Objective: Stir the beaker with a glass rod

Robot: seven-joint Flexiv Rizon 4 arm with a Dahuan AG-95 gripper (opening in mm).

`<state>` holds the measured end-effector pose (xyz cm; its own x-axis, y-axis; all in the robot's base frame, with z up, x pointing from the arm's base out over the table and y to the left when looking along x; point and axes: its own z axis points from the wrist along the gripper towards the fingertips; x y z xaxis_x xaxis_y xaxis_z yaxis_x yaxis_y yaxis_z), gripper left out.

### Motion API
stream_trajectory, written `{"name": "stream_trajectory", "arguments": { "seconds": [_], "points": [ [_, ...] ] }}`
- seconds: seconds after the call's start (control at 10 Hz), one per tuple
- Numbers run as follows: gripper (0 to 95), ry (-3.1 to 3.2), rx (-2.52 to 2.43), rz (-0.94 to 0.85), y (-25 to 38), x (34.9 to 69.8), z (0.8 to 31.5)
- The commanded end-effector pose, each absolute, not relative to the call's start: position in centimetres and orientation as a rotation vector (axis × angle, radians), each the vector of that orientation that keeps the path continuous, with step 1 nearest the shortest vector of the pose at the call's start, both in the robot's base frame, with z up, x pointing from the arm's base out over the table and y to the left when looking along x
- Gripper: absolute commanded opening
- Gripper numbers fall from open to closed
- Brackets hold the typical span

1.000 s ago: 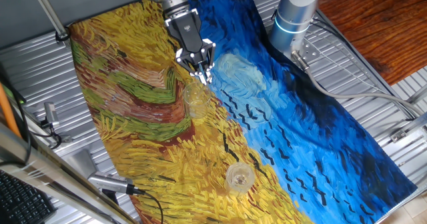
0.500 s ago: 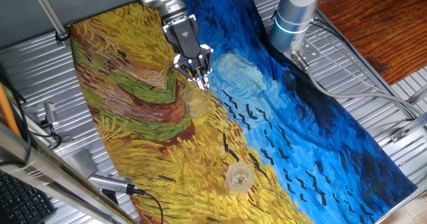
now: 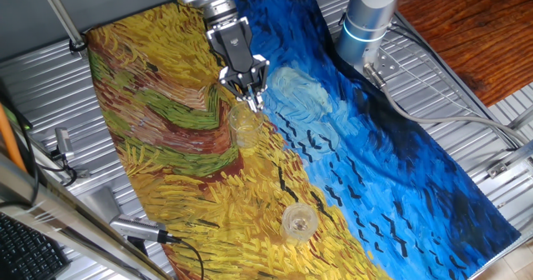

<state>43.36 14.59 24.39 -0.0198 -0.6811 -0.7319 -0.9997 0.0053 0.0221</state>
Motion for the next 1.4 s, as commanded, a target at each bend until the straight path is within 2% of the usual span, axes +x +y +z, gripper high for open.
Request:
{"name": "stream_trajectory", "arguments": {
  "seconds": [0.1, 1.4],
  "points": [
    [0.0, 1.753, -1.731, 0.767, 14.6, 43.5, 24.3],
    [0.0, 1.742, -1.748, 0.745, 14.7, 44.1, 23.1]
  ]
}}
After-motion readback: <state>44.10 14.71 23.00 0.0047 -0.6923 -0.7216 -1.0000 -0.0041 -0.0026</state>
